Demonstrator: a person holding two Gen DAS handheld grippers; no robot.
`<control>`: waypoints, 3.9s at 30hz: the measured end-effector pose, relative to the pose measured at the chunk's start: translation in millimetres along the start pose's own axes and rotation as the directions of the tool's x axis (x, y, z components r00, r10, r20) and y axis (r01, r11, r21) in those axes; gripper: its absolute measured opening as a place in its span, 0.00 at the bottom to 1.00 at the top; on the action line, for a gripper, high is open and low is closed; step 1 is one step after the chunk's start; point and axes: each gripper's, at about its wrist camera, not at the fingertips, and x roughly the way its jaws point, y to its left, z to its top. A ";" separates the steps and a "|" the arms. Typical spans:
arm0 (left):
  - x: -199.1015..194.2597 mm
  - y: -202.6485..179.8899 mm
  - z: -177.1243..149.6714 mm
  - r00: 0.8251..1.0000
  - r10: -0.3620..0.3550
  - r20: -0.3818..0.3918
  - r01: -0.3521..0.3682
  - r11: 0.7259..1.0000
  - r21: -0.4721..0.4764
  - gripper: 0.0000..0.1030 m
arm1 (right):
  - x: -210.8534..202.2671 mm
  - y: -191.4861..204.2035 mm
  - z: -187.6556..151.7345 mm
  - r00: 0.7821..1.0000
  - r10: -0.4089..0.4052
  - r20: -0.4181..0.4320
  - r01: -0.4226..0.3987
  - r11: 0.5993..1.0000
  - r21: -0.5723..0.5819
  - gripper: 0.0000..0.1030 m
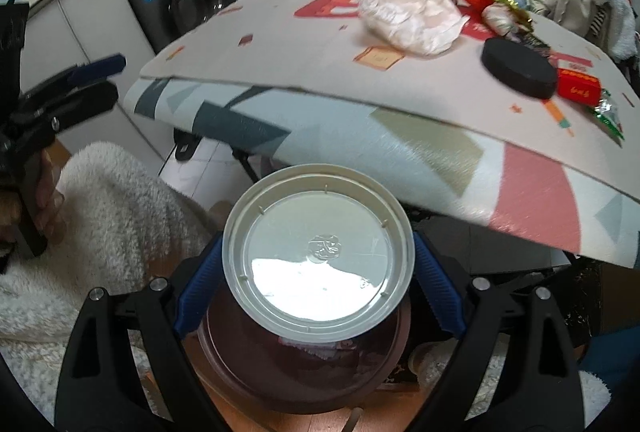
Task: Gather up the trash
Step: 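Carry both items to the brown bin and release them inside, then move both grippers back up over the table toward the remaining trash, then grasp the red cigarette pack with the right gripper and lift it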
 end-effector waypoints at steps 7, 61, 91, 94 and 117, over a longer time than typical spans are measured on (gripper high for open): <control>18.4 -1.6 -5.1 0.997 0.004 -0.077 -0.004 1.000 0.001 0.92 | 34.5 -1.7 -9.3 0.993 -0.043 -0.110 0.041 0.999 -0.024 0.86; 40.2 15.5 17.6 0.992 -0.030 -0.123 0.022 0.997 -0.070 0.95 | -32.0 -51.8 15.0 0.971 -0.177 0.164 0.144 0.970 0.198 0.95; 132.2 56.3 123.7 0.988 0.057 -0.142 -0.082 0.981 -0.175 0.94 | 16.3 -246.7 163.8 0.876 -0.478 -0.061 0.466 0.806 0.365 0.64; 137.7 61.0 123.7 0.988 0.048 -0.144 -0.078 0.976 -0.204 0.94 | 32.2 -258.6 165.6 0.883 -0.452 -0.122 0.460 0.789 0.406 0.64; 196.3 31.4 142.4 0.941 -0.220 -0.258 0.145 0.949 -0.281 0.54 | -31.6 -211.5 133.7 0.915 -0.348 0.203 0.250 0.886 0.391 0.57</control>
